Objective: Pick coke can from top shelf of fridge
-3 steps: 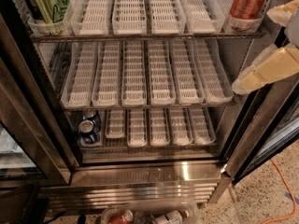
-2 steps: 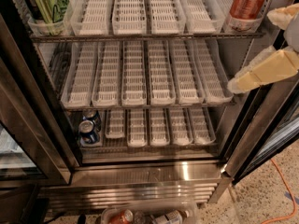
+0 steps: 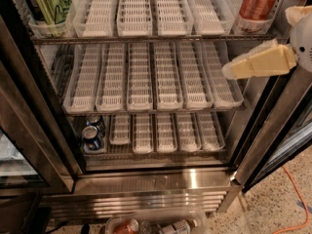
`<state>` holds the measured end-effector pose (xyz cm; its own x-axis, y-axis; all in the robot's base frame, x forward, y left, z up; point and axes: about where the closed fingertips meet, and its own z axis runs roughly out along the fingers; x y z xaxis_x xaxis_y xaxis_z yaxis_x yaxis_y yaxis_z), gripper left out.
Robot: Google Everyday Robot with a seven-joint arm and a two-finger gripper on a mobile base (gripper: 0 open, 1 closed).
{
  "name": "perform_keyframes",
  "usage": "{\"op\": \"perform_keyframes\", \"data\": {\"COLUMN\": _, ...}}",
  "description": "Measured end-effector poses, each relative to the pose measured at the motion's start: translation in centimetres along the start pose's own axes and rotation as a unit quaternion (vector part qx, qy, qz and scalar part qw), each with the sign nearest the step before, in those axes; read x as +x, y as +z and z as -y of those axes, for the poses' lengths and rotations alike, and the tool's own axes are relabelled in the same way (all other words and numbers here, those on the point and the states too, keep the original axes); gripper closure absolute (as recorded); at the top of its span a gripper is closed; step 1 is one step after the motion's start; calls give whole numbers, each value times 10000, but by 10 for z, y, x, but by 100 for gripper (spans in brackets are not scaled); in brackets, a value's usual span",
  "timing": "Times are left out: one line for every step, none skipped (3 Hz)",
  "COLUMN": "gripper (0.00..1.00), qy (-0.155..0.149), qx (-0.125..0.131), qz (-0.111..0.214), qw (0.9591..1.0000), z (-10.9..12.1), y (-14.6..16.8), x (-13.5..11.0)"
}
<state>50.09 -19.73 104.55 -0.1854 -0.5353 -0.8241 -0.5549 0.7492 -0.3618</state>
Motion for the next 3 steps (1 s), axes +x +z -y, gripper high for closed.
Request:
{"op": "perform_keyframes", "data": {"gripper": 0, "qy": 521, "qx": 564, "qz": 238, "qw": 9968, "z": 16, "y": -1, "x": -9}}
{"op": "perform_keyframes", "data": {"gripper": 0, "qy": 800, "qx": 1036, "qz": 239, "qw": 9911, "z": 27, "y": -10, "x": -12}}
{"op": "perform_keyframes", "data": {"gripper": 0, "qy": 1317, "qx": 1315, "qz": 328, "qw": 9820, "z": 35, "y": -20, "x": -15}}
